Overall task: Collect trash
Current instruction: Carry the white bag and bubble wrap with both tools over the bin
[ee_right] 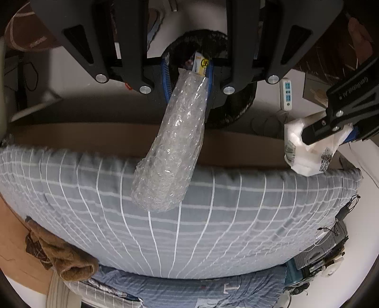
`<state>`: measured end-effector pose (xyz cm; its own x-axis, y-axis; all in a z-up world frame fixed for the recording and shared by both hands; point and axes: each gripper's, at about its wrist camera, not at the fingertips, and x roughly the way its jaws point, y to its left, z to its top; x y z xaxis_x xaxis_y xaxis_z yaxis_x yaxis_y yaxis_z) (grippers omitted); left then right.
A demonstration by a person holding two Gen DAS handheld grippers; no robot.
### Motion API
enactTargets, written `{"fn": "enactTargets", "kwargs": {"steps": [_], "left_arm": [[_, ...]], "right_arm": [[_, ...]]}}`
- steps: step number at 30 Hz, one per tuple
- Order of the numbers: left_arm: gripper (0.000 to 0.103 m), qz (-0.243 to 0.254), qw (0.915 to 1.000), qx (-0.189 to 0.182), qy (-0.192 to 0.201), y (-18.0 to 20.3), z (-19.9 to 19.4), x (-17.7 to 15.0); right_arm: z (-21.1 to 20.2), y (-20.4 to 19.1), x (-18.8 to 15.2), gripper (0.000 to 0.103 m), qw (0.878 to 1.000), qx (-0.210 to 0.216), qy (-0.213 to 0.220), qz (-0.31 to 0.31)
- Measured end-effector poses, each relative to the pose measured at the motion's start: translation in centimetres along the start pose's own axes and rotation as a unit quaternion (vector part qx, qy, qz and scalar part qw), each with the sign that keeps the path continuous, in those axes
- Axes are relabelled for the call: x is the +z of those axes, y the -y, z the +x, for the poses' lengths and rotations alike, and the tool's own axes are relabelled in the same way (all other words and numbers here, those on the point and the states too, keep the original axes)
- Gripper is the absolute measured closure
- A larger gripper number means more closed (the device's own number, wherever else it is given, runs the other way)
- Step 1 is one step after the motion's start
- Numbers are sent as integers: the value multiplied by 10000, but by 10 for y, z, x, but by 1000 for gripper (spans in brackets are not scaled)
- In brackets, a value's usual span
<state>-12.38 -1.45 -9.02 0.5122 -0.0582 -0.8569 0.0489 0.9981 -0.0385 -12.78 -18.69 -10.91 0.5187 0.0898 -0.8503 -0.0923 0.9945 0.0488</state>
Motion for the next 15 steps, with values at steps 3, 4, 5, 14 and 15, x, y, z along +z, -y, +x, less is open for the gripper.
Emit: {"fn": "enactTargets", "kwargs": {"steps": [3,4,5,14,15], "left_arm": [[52,74,9999,12,-96,7,11,-2],[52,99,9999,25,-125,10,15,-3],[52,134,9998,26,-155,13,21,-4],[51,360,9981,-151,-484,50,67,-5],[49,355,9979,-185,-512,54,71,-5]], "right_arm": [[11,1,-8,81,9998,-5,-168,-41],[14,3,-10,81,9998,8,-203,-45],[15,5,-10,81,9997,17,-219,-44],[33,44,-20,81,9990,-68,-384,211],[35,46,-20,81,9990,-70,-389,229]]}}
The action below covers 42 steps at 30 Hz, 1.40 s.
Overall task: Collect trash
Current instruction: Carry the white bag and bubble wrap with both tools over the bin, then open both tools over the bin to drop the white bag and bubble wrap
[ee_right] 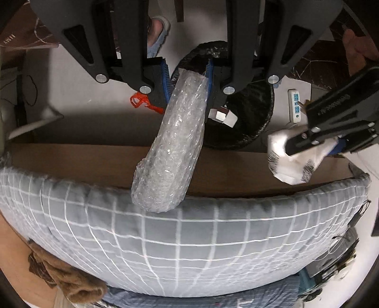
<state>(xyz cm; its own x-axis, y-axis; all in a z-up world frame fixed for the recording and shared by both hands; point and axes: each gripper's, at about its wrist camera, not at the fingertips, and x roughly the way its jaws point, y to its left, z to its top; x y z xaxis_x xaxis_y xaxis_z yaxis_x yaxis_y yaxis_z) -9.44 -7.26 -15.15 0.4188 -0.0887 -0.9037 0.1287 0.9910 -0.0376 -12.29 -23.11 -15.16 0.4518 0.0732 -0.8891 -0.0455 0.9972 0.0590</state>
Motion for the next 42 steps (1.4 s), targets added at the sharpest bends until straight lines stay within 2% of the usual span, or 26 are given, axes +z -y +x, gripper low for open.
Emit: {"fn": "enactTargets", "kwargs": {"steps": [2,4,6,7,10,13,20,28,30,40,42], "left_arm": [[43,20,10000,-19,3,8,8,2],[31,85,10000,0,25,15,15,4],[30,176,9998,47,-6,19,23,4],[26,193,9998,67,-27,20,25,4],[14,225,9996,160,-16,14,30,1],[7,205,9993,303,-26,1,33,-2],[6,-158,9987,474,-89,-46,36,-5],[6,-468,9971,591,-78,-83,34,-8],[6,-482,9971,592,-60,-87,34,-9],[6,-429,9973,589,31,-86,21,-9],[6,-441,9973,575,80,-86,14,-9]], "right_arm": [[5,7,-1,81,10000,-13,-32,70],[9,13,0,81,9999,-19,-63,133],[13,14,0,81,9998,-4,-72,160],[14,13,2,81,9999,1,-76,155],[22,7,6,81,9998,63,-144,90],[30,-4,10,81,9997,110,-197,10],[47,-39,12,81,9984,348,-413,-171],[61,-74,15,80,9969,429,-516,-417],[62,-77,16,77,9971,397,-465,-450],[47,-84,18,40,9980,355,-215,-472],[43,-80,18,35,9983,361,-155,-426]]}}
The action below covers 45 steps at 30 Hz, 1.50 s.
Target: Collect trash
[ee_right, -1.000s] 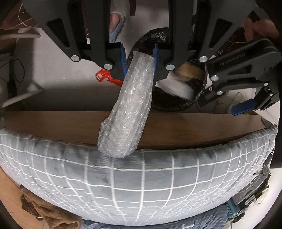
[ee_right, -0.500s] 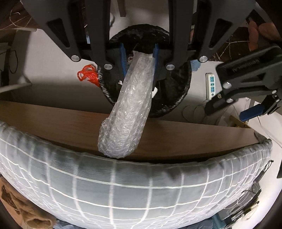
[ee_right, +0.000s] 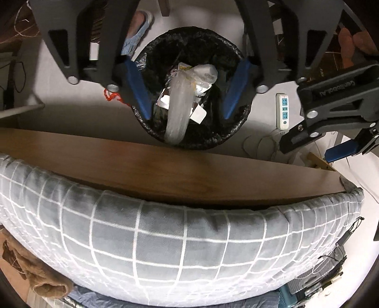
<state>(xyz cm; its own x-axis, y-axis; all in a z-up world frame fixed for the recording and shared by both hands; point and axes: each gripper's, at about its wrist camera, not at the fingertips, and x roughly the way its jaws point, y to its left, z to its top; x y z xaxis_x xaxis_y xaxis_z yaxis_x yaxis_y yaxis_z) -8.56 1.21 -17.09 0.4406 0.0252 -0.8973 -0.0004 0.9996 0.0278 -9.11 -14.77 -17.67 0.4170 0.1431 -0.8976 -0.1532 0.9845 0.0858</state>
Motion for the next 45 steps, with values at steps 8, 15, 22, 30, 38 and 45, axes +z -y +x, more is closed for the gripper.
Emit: {"fn": "enactTargets", "kwargs": {"steps": [8,15,22,30,38,45], "left_arm": [[6,-135,9994,-80,303,-2,-43,3],[6,-193,9963,-243,799,2,-110,8],[6,0,9928,-301,1157,17,-165,-5],[6,36,9897,-277,1403,18,-190,-13],[6,13,9901,-267,1381,13,-188,-12],[6,13,9904,-271,1358,10,-187,-12]], "right_arm": [[-48,17,3,14,9983,-263,514,116],[-119,31,9,8,9906,-571,1196,352],[-188,31,-1,8,9817,-762,1700,405],[-209,27,-9,8,9798,-804,1787,389],[-211,22,-8,8,9791,-810,1836,327],[-210,23,-9,8,9791,-816,1835,332]]}}
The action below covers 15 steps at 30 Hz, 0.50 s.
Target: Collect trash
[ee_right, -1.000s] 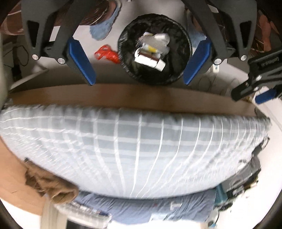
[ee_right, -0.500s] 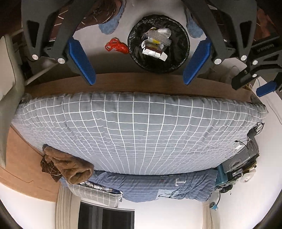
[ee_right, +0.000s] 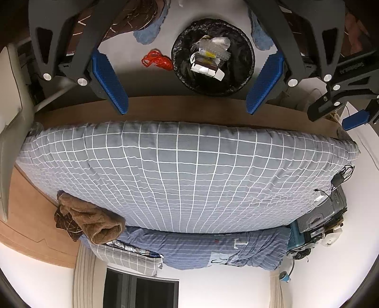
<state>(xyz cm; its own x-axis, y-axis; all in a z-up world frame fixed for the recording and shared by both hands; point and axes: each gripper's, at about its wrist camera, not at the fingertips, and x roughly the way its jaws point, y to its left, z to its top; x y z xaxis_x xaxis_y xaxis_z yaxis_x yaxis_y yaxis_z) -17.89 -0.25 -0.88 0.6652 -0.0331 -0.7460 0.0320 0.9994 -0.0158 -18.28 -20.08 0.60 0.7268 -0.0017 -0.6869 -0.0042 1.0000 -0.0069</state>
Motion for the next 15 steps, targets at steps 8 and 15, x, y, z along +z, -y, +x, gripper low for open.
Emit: {"fn": "enactTargets", "kwargs": {"steps": [8,15], "left_arm": [[6,20,10000,30,10,0,3,3],[6,74,10000,-35,49,0,4,5]], "right_arm": [[2,-2,-1,8,10000,-7,-9,1],[2,-2,-1,8,10000,-2,-16,10]]}}
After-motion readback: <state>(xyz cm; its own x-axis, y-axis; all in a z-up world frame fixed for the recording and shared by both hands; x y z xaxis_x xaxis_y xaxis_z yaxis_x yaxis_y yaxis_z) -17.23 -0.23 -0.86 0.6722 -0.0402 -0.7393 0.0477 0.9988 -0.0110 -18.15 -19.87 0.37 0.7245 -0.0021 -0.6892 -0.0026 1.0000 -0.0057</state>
